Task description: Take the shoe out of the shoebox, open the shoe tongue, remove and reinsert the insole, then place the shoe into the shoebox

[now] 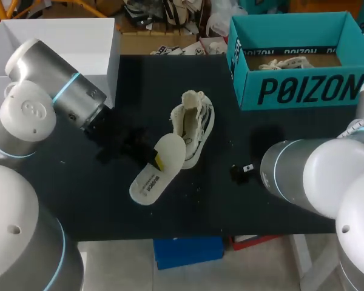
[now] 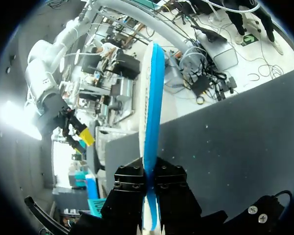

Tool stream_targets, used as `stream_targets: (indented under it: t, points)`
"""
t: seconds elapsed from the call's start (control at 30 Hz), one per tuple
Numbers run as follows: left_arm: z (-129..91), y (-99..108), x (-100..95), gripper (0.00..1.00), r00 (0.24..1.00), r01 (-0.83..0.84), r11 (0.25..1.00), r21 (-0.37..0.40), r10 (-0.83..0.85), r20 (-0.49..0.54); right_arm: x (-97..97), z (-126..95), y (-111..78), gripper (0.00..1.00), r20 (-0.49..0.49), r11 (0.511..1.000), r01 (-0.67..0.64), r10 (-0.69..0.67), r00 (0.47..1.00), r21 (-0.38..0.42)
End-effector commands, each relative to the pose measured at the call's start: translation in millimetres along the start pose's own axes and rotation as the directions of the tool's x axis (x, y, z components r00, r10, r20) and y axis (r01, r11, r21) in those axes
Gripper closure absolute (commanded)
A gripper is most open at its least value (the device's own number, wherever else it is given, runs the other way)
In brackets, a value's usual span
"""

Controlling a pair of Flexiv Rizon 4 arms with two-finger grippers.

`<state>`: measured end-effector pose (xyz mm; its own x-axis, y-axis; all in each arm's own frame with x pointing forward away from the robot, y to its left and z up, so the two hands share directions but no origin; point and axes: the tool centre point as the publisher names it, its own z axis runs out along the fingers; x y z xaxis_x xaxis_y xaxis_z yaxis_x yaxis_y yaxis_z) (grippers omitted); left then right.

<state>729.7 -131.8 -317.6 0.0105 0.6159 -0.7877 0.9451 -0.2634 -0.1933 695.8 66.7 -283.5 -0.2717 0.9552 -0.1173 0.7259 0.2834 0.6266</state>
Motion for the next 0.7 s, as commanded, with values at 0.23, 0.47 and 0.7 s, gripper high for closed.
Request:
stream_targets:
  t: [0.23, 0.47, 0.7]
  points:
    - [0, 38, 12.9, 1.00, 0.999, 0.033, 0.993, 0.113, -0.035, 0.009, 4.3, 2, 0.0, 0.00, 0.009, 1.000, -0.002, 0.002, 1.000, -0.001]
    - [3, 61, 11.2, 1.00, 0.999, 0.039, 0.990, 0.136, -0.040, 0.004, 4.3, 2, 0.0, 0.00, 0.009, 1.000, -0.002, 0.002, 1.000, -0.001]
    - [8, 81, 12.3, 1.00, 0.999, 0.048, 0.987, 0.156, -0.047, -0.008, 4.3, 2, 0.0, 0.00, 0.009, 1.000, -0.002, 0.002, 1.000, -0.001]
